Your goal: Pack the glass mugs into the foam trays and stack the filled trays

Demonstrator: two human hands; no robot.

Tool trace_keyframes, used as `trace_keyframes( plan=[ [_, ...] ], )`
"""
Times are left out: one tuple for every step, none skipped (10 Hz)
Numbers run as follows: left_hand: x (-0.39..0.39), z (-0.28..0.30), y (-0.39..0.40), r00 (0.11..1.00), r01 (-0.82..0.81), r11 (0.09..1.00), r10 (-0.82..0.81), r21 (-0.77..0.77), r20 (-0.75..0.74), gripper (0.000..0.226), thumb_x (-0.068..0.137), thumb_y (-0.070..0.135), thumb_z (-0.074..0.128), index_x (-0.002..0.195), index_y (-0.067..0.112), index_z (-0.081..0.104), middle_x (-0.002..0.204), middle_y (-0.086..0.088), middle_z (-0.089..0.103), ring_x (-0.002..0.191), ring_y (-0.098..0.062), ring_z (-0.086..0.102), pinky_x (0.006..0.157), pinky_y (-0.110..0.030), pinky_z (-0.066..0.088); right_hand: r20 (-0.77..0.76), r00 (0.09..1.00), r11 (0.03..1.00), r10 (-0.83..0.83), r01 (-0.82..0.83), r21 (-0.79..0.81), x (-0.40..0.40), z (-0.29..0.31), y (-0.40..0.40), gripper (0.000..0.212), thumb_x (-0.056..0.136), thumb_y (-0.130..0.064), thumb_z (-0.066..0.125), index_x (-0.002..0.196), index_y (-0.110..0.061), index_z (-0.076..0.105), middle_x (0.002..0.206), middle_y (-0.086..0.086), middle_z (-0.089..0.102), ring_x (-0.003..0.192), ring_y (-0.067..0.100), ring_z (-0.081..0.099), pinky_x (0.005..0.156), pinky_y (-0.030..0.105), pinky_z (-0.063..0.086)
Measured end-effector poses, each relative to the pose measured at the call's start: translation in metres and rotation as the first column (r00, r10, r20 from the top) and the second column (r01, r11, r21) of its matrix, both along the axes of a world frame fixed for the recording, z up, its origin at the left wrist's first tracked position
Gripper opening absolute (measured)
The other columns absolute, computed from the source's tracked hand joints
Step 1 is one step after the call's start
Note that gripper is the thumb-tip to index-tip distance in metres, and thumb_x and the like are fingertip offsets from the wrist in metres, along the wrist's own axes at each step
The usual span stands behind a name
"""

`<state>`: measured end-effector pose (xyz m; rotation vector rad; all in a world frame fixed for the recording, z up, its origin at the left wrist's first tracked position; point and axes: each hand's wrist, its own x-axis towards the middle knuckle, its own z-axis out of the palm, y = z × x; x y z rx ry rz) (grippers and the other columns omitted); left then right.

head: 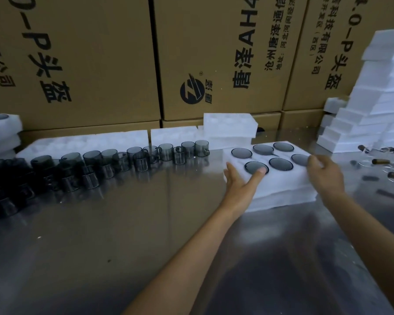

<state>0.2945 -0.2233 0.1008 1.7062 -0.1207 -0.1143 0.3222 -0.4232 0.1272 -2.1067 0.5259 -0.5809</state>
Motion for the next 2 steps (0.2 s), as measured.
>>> trace_keyframes(
  plan=[
    [-0.012, -0.004, 0.024, 0.997, 0.079, 0.997, -0.079, -0.008, -0.012, 0.101, 0.085, 0.074, 0.050, 0.157, 0.031, -0.006, 0.164, 0.016, -0.005, 0.149, -0.002, 0.002, 0.122, -0.032, 0.007, 0.010, 1.000, 0.983, -0.029, 0.030, -0.178, -0.006, 0.008, 0.005, 0.045, 0.100, -0.035, 0.047, 0.136, -0.007, 0.052, 0.139, 0.026, 0.051, 0.131, 0.045, 0.041, 0.106, 0.051, 0.035],
    [-0.048, -0.023, 0.061, 0.997, 0.043, 0.985, -0.055, 0.167, 0.063, 0.083, 0.094, 0.059, 0.050, 0.158, 0.031, 0.005, 0.163, 0.016, 0.003, 0.149, -0.001, 0.004, 0.121, -0.027, 0.008, 0.169, 0.982, 0.967, 0.089, -0.044, -0.250, -0.030, 0.019, 0.011, 0.040, 0.096, -0.038, 0.055, 0.130, -0.016, 0.059, 0.135, 0.016, 0.057, 0.125, 0.039, 0.049, 0.100, 0.048, 0.040]
  ],
)
